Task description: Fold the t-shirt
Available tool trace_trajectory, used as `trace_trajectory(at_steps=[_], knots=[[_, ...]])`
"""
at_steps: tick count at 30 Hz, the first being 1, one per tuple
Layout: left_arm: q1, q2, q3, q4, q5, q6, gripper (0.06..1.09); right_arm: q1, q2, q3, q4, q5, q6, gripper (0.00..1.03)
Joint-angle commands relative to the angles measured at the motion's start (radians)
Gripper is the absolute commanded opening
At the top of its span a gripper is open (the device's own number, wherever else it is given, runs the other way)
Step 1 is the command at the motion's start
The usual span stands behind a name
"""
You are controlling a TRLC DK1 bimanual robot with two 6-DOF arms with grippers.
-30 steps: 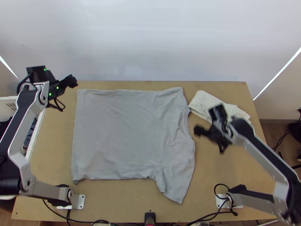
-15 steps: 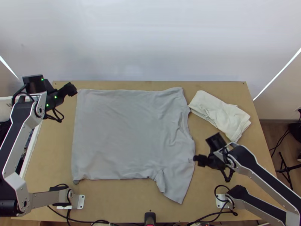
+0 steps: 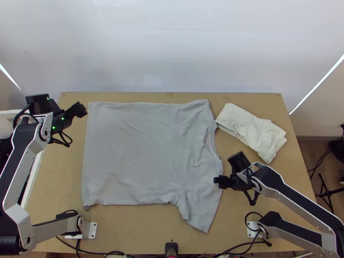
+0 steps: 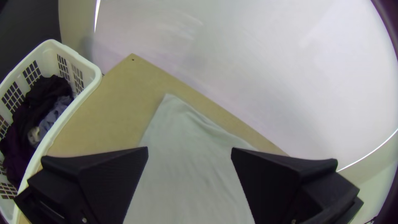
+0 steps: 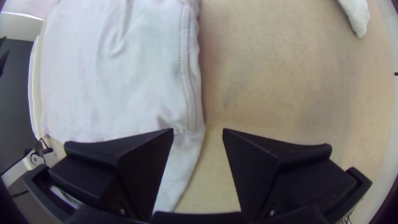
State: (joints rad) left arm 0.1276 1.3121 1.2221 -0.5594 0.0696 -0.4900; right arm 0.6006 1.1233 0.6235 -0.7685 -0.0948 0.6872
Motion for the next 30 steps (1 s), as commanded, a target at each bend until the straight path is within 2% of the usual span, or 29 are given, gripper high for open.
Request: trace_trajectory(at_steps=[1, 4, 8, 20, 24, 27, 30], knots=[[0.007, -0.014, -0.006, 0.001, -0.001, -0.002, 1.03, 0.018, 0.040, 0.004, 0.057, 0.000, 0.005, 0.57], [0.014, -0.016, -0.010, 0.000, -0.001, 0.001, 1.03, 0.019, 0.053, 0.004, 0.075, 0.000, 0.006, 0.56], [0.029, -0.019, -0.012, -0.005, -0.001, 0.005, 1.03, 0.025, 0.076, -0.001, 0.077, 0.000, 0.005, 0.48], [0.052, -0.024, -0.015, -0.014, -0.001, 0.018, 1.03, 0.047, 0.067, -0.027, 0.080, 0.000, 0.006, 0.47], [0.067, -0.024, -0.032, -0.042, 0.001, 0.045, 1.03, 0.047, 0.063, -0.042, 0.121, 0.009, 0.000, 0.26], [0.087, -0.008, -0.038, -0.175, 0.032, 0.117, 1.03, 0.048, 0.047, -0.056, 0.153, 0.055, -0.014, 0.04], [0.112, 0.006, -0.049, -0.338, 0.052, 0.228, 0.97, 0.047, 0.040, -0.061, 0.156, 0.060, -0.017, 0.03]])
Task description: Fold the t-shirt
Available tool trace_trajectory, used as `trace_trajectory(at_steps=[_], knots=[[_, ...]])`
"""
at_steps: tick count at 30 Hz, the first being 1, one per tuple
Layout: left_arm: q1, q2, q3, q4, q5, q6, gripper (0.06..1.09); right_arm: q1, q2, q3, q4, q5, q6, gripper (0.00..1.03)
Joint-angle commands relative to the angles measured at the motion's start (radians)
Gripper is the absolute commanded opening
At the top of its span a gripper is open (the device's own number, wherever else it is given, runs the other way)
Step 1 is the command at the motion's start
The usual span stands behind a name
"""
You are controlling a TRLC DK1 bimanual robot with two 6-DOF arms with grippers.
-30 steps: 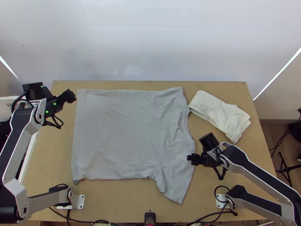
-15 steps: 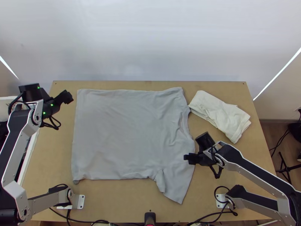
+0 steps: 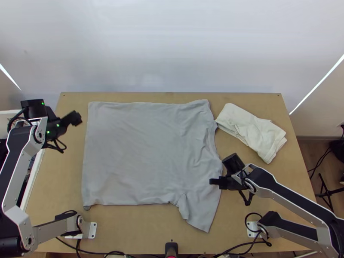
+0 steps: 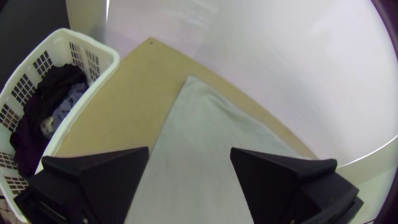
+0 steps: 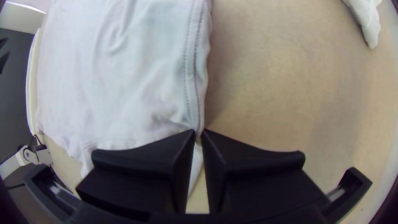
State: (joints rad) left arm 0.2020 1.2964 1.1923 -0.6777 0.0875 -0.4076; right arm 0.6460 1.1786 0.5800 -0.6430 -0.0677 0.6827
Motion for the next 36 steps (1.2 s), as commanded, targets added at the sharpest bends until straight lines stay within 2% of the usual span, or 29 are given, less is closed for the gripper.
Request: trace_trajectory(at_steps=[1, 6, 9, 16, 19, 22, 31, 36], knots=[[0.051, 0.023, -0.025, -0.278, 0.035, 0.191, 0.97, 0.001, -0.019, -0.019, 0.031, 0.032, -0.012, 0.03], [0.129, 0.006, -0.089, -0.468, 0.043, 0.441, 1.00, 0.000, -0.020, -0.020, 0.036, 0.034, -0.014, 0.03], [0.198, -0.013, -0.105, -0.548, 0.093, 0.566, 1.00, -0.003, -0.020, -0.022, 0.043, 0.034, -0.022, 0.03], [0.205, -0.106, -0.212, -0.712, 0.101, 0.767, 1.04, -0.006, 0.001, -0.023, 0.071, 0.034, -0.028, 0.03], [0.160, -0.157, -0.243, -0.783, 0.098, 0.799, 1.03, -0.012, 0.010, -0.023, 0.078, 0.034, -0.031, 0.03], [0.137, -0.187, -0.315, -0.783, 0.078, 0.837, 1.03, -0.016, 0.012, -0.022, 0.082, 0.034, -0.032, 0.03], [-0.176, -0.376, -0.465, -0.795, -0.169, 0.854, 1.03, -0.019, 0.023, -0.029, 0.088, 0.035, -0.031, 0.03], [-0.299, -0.417, -0.474, -0.789, -0.219, 0.849, 1.03, -0.026, 0.023, -0.029, 0.094, 0.034, -0.031, 0.03]])
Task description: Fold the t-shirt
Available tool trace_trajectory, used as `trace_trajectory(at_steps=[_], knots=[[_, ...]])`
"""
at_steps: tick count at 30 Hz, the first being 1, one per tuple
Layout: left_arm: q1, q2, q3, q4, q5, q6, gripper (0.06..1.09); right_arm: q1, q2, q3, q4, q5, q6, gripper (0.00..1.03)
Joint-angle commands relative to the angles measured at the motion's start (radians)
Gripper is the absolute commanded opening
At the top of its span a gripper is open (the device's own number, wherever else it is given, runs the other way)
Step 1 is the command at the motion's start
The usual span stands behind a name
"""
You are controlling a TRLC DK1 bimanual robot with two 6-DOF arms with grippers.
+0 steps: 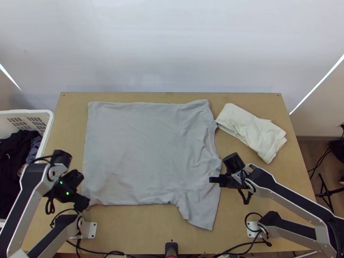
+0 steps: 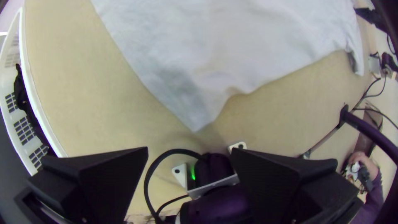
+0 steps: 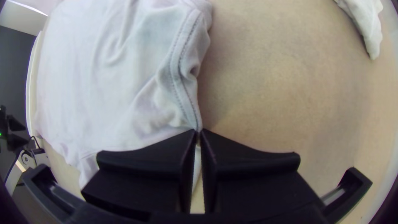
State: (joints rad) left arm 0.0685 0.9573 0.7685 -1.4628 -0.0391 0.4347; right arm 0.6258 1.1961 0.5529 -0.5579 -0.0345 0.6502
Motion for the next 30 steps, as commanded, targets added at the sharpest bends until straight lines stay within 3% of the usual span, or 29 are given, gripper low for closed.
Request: trace_trajectory(at_steps=[1, 4, 17, 22, 30], knots=[[-0.177, -0.078, -0.057, 0.004, -0.104, 0.009, 1.03, -0.008, 0.005, -0.002, 0.010, 0.001, 0.000, 0.03], [-0.213, -0.074, -0.081, 0.047, -0.113, 0.006, 0.97, -0.008, 0.005, -0.002, 0.010, 0.001, 0.002, 0.03], [-0.268, 0.018, -0.150, 0.168, -0.113, -0.040, 0.97, -0.024, -0.007, -0.015, 0.010, 0.001, -0.001, 0.03], [-0.269, 0.032, -0.179, 0.197, -0.108, -0.044, 0.76, -0.037, -0.009, -0.016, 0.010, 0.001, -0.009, 0.03], [-0.269, 0.070, -0.198, 0.226, -0.104, -0.045, 0.73, -0.037, -0.007, -0.011, 0.013, 0.001, -0.012, 0.03]])
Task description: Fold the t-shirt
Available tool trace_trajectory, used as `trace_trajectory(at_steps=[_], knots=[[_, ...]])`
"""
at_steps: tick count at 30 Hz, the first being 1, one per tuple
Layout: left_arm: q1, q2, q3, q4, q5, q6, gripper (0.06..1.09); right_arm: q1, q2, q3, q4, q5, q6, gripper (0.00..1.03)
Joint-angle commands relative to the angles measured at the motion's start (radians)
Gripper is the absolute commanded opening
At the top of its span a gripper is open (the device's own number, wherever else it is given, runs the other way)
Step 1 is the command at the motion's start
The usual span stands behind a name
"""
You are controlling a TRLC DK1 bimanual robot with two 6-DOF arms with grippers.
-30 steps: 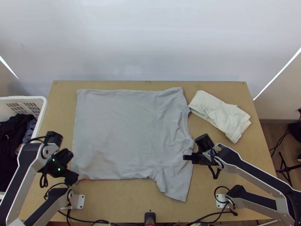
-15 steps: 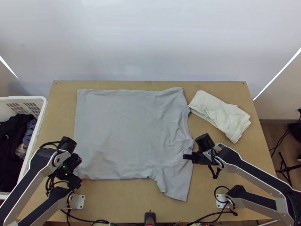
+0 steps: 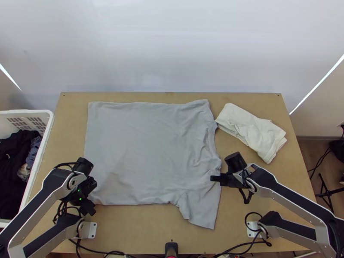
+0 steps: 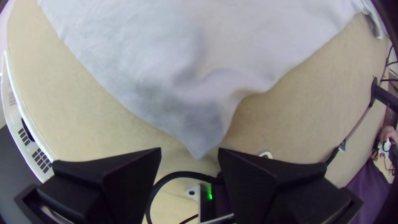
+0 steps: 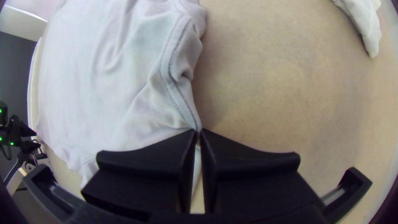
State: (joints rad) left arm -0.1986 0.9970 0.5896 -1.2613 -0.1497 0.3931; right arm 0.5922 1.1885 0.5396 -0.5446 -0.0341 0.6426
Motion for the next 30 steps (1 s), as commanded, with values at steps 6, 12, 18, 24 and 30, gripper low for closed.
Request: trace_trajectory(at_steps=[6, 12, 18, 24, 30], knots=[[0.004, 0.074, -0.019, 0.080, 0.015, -0.003, 0.33, -0.003, 0.002, 0.008, 0.005, 0.000, -0.009, 0.03], [0.050, 0.097, 0.118, 0.111, 0.059, -0.031, 0.10, -0.066, -0.041, 0.056, 0.003, 0.000, -0.021, 0.03], [0.122, 0.115, 0.345, 0.194, 0.122, -0.165, 0.10, -0.106, -0.044, 0.252, -0.046, 0.000, -0.004, 0.03], [0.154, 0.186, 0.498, 0.473, 0.127, -0.407, 0.10, -0.129, 0.037, 0.511, 0.009, 0.002, -0.055, 0.03], [0.172, 0.292, 0.777, 0.612, 0.127, -0.652, 0.10, -0.203, 0.215, 0.870, 0.044, 0.000, -0.109, 0.03]])
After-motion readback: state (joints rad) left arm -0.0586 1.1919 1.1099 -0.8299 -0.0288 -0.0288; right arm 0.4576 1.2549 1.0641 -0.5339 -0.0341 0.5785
